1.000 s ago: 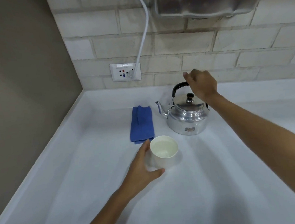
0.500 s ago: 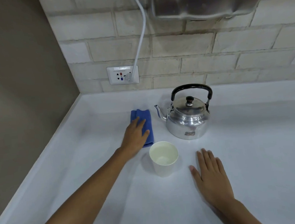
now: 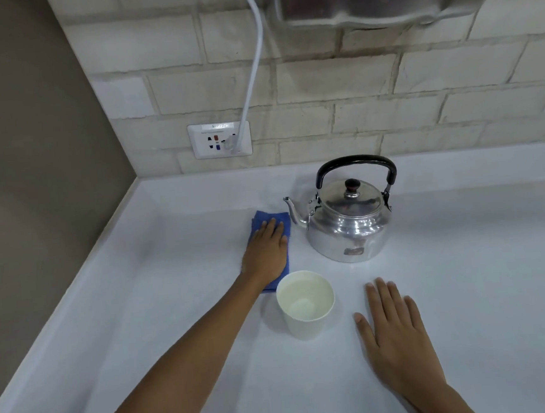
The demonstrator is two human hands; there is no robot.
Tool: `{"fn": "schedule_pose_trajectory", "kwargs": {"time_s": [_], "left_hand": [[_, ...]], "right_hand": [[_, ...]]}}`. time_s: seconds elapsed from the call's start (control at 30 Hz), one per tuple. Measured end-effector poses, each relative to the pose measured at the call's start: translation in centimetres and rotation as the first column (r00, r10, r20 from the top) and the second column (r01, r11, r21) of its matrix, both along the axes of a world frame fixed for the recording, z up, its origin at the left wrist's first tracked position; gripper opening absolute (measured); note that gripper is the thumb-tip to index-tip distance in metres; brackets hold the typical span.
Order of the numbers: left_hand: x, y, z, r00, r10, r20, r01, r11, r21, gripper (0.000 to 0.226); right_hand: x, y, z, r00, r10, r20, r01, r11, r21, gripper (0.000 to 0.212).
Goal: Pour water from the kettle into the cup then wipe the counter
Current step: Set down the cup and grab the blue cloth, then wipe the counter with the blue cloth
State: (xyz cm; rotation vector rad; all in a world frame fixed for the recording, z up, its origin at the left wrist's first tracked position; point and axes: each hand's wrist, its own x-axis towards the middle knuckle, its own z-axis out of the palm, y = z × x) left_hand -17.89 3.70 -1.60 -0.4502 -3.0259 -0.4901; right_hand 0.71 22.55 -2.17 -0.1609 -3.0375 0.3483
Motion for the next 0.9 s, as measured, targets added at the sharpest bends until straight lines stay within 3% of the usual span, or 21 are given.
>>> {"fn": "schedule_pose_trajectory", "kwargs": {"time_s": [0.13, 0.2, 0.33, 0.57, 0.77, 0.9], "left_hand": [[5.8, -3.7, -0.9, 0.952, -0.297, -0.073, 0.299, 0.954, 0.028, 0.048], [8.1, -6.6, -1.0, 0.939, -0.335, -0.072, 0.341, 0.936, 0.091, 0.047], [6.7, -9.3, 0.4, 0.94, -0.341, -0.031, 0.342, 0.939, 0.029, 0.044], [4.5, -4.2, 0.1, 0.998, -0.056, -0.014, 0.055, 0.997, -0.058, 0.046], [14.9, -7.1, -1.2, 0.984, -0.15, -0.1, 0.157, 0.985, 0.066, 0.047], [15.6, -10.7, -0.4, 0.987, -0.161, -0.03, 0.163, 0.983, 0.08, 0.047]], "right_hand": [[0.1, 0.3, -0.3, 1.0, 0.018, -0.007, -0.018, 1.0, 0.0, 0.098], [0.0, 0.3, -0.3, 1.0, 0.023, -0.013, -0.023, 1.0, 0.01, 0.097], [0.1, 0.0, -0.3, 0.999, 0.017, -0.027, -0.015, 0.999, 0.047, 0.087], [-0.2, 0.4, -0.3, 1.0, 0.02, -0.006, -0.02, 1.0, -0.009, 0.059], [0.0, 0.4, -0.3, 0.999, 0.038, -0.013, -0.038, 0.999, -0.011, 0.059], [0.1, 0.2, -0.1, 0.999, 0.032, -0.018, -0.032, 0.999, 0.005, 0.06]]}}
